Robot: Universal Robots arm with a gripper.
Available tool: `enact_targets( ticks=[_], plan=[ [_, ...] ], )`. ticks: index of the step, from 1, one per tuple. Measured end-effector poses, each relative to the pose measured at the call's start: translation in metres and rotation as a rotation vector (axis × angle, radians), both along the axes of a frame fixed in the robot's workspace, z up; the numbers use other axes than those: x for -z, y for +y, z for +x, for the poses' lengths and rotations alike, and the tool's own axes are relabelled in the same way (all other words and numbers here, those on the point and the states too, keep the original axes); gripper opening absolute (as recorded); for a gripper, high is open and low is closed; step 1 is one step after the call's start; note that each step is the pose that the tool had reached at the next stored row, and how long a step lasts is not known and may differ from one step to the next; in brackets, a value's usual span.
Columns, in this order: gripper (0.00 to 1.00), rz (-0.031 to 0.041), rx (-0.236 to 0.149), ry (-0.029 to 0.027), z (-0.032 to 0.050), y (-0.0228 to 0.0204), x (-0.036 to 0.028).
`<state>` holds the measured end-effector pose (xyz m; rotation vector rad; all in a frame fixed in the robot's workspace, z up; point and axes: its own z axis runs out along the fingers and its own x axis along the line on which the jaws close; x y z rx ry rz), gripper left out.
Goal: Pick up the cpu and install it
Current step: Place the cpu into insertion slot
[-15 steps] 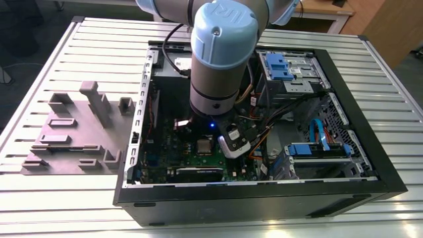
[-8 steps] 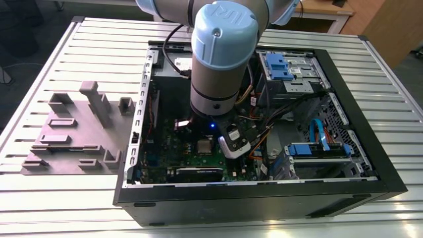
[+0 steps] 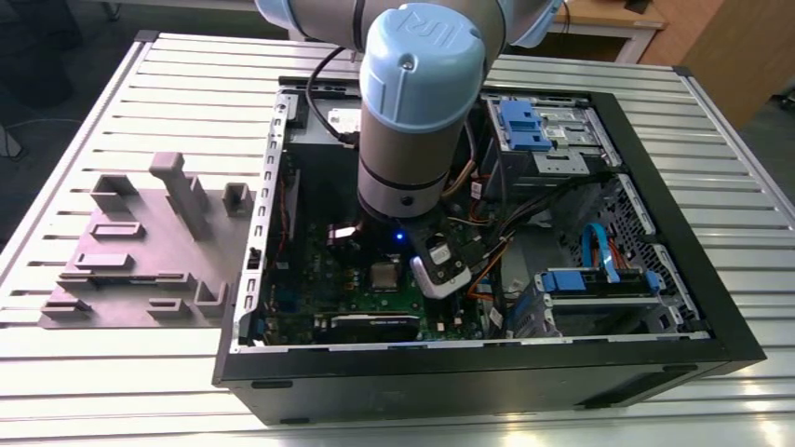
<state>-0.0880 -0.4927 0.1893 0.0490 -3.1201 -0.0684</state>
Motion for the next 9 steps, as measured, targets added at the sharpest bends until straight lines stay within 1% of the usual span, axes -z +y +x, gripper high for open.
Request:
enact_targets(
  ticks=[9],
  plan=[
    [0.47, 0.0002, 0.0, -0.0001, 0.0, 0.0, 0.0006]
  ],
)
